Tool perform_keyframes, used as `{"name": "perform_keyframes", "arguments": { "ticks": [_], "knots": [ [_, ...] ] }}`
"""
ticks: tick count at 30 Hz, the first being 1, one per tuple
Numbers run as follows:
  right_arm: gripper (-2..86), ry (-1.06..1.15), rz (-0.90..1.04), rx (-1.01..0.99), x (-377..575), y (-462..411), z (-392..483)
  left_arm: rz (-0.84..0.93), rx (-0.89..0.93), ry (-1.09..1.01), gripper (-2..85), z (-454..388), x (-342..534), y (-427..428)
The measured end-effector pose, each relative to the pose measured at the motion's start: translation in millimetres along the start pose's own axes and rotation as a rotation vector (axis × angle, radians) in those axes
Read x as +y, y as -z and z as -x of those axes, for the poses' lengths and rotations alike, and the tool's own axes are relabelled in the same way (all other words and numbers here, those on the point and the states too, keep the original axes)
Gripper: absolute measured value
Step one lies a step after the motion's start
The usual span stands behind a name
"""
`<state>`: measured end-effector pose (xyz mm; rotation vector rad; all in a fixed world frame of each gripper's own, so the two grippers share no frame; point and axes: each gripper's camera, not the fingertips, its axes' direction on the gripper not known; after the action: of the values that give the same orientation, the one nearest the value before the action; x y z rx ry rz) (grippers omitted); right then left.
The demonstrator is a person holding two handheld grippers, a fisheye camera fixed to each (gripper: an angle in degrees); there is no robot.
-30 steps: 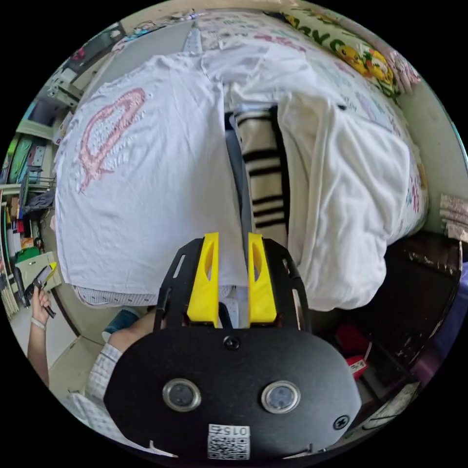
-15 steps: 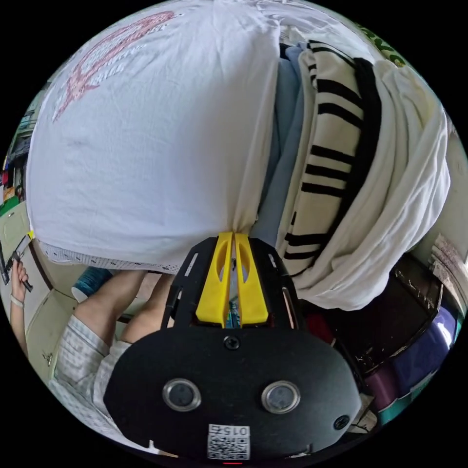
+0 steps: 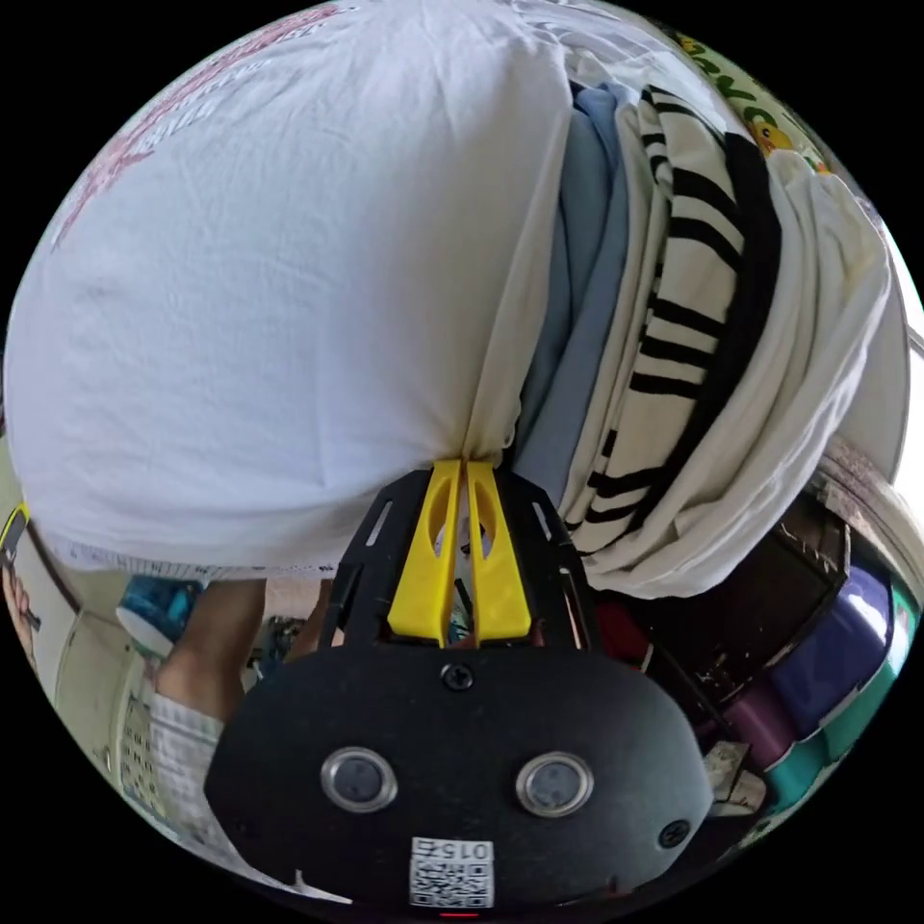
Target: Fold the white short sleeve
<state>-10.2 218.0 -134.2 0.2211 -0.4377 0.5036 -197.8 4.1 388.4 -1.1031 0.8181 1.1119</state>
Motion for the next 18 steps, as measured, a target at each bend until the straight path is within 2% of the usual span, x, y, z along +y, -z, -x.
{"name": "perform_keyframes", "arguments": {
  "ticks": [4,6,9,12,14,16,18],
  "knots": [
    [-0.5,0.243,0.059,-0.189,18.5,33.4,-47.8,-0.015,0.099,0.023,0.2,10.5,9.5,54.9],
    [-0.4,0.297,0.090,-0.257,28.1,54.1,-69.8,-0.015,0.019,0.086,0.0,11.1,16.2,84.6],
    [1.7,0.316,0.041,-0.262,53.6,105.2,-108.8,-0.022,-0.094,0.139,0.9,-4.5,12.5,137.8],
    [6.3,0.287,-0.072,-0.293,76.8,182.5,-149.8,-0.089,-0.167,0.082,3.0,-56.4,-23.3,191.7],
    [7.0,0.218,-0.298,-0.333,84.8,262.1,-188.2,-0.159,-0.232,-0.081,4.6,-130.0,-76.8,222.4],
    [6.8,0.135,-0.461,-0.341,77.3,308.4,-216.9,-0.176,-0.226,-0.210,5.1,-193.8,-127.5,234.3],
    [6.4,0.062,-0.567,-0.386,56.8,336.7,-240.9,-0.273,-0.154,-0.342,5.0,-261.1,-176.7,246.9]
  ]
}}
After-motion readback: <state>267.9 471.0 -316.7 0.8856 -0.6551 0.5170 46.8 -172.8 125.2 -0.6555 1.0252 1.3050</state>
